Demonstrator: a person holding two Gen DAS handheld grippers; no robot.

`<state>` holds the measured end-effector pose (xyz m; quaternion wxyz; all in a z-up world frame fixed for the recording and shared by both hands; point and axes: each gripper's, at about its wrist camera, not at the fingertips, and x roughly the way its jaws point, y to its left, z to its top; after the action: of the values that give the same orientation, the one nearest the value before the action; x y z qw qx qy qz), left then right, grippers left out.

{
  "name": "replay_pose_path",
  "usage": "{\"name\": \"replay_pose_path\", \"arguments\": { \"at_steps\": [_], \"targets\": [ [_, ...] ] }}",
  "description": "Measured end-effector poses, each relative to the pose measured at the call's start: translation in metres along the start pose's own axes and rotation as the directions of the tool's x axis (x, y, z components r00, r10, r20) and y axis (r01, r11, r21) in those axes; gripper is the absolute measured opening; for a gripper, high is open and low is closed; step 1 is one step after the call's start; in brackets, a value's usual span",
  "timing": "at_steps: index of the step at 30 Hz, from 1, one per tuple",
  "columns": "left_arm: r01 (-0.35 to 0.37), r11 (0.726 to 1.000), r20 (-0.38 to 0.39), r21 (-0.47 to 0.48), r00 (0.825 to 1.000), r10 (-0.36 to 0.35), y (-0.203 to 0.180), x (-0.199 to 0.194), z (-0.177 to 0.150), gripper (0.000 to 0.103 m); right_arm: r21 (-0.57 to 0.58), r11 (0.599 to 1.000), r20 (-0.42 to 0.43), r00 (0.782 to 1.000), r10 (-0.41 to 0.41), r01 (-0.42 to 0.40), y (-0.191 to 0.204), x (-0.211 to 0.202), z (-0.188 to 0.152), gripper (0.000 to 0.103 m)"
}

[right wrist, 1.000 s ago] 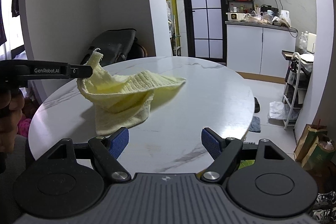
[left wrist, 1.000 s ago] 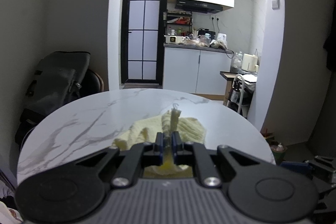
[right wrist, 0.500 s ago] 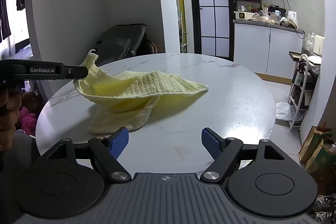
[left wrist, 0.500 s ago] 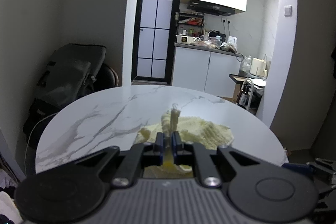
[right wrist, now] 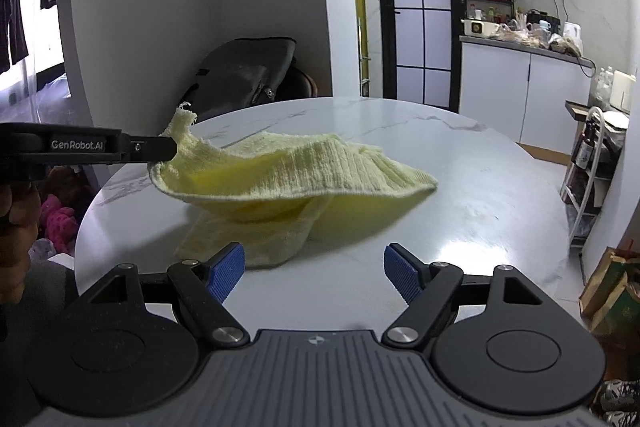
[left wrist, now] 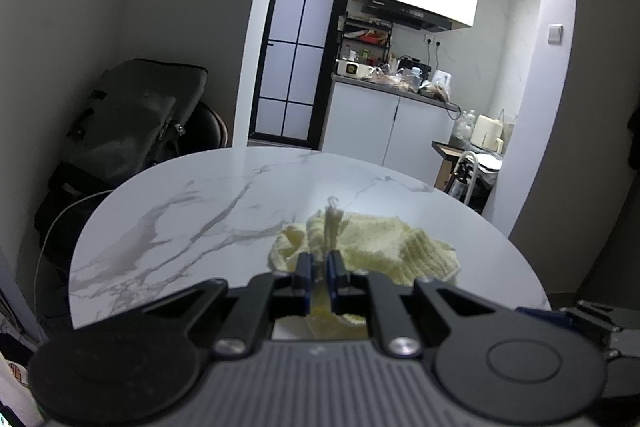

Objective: Fold towel
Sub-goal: 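Close the left gripper on a towel edge and lift it, then close the right gripper on another towel edge while the left gripper holds its edge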

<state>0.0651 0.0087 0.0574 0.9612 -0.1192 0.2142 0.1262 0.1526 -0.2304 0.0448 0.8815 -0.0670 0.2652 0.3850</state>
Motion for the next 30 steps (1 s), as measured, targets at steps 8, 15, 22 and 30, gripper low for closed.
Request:
{"name": "replay_pose_path", "arguments": {
  "at_steps": [8,15,22,30],
  "targets": [
    [-0.001,1.000,-0.001,-0.026,1.000,0.001,0.020,0.001,0.000,0.009,-0.035,0.999,-0.019,0.999,-0.040,0.039,-0.006,0.025,0.011,0.081],
    [-0.046,0.999,-0.017,-0.029,0.999,0.046,0.038,0.006,-0.001,0.009,-0.066,0.994,-0.039,0.995,-0.086,0.084,-0.014,0.043,0.018,0.081],
    [-0.092,0.995,-0.058,-0.025,0.994,0.090,0.052,0.013,-0.010,0.010,-0.092,0.991,-0.071,0.992,-0.106,0.100,-0.018,0.054,0.015,0.081],
    [-0.131,0.991,-0.073,-0.019,0.989,0.130,0.062,0.014,-0.012,0.010,-0.111,0.989,-0.070,0.992,-0.108,0.100,-0.018,0.063,0.018,0.080]
  ]
}}
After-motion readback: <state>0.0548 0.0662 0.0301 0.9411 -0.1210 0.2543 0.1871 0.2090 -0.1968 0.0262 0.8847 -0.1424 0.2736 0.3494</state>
